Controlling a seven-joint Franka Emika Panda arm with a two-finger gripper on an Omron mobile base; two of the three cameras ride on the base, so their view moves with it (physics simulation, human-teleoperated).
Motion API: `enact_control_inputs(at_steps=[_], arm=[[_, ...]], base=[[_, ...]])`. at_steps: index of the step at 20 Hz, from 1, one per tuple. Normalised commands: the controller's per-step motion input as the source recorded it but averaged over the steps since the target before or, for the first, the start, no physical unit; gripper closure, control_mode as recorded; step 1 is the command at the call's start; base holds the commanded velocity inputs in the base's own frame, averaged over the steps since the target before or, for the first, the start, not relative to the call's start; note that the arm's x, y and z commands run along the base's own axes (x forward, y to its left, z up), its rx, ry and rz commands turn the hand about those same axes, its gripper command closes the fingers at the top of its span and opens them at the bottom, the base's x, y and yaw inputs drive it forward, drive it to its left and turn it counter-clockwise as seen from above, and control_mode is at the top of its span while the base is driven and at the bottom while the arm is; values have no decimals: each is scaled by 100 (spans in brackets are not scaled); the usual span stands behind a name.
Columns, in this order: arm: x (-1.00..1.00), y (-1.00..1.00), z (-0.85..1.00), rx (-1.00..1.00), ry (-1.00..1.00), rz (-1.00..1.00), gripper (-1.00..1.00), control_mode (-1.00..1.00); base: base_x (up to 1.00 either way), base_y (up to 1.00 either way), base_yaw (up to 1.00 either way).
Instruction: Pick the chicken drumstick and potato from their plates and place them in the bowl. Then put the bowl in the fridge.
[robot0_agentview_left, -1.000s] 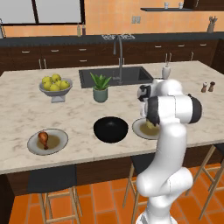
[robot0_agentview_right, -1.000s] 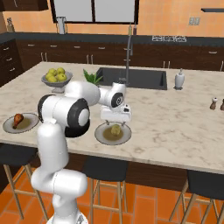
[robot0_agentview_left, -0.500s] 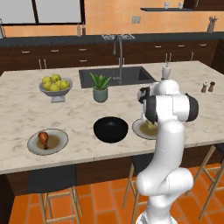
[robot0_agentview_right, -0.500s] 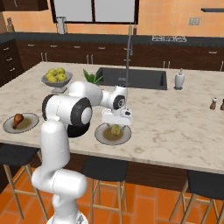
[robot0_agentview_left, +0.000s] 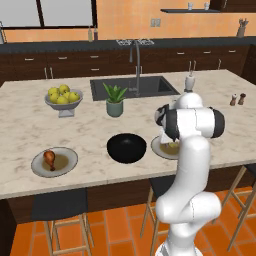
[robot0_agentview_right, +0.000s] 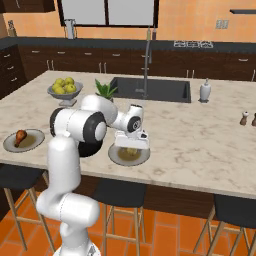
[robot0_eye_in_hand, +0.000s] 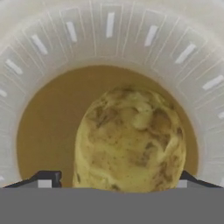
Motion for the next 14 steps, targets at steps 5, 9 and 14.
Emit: enact_control_inputs(at_steps=[5, 9, 14], arm=[[-15, 0, -8, 0, -16, 0, 100, -100], [-76, 4, 41, 0, -19, 0, 100, -100], [-81, 30, 90, 6, -1, 2, 100, -100]], base=[[0, 0, 0], [0, 0, 0], [0, 0, 0]])
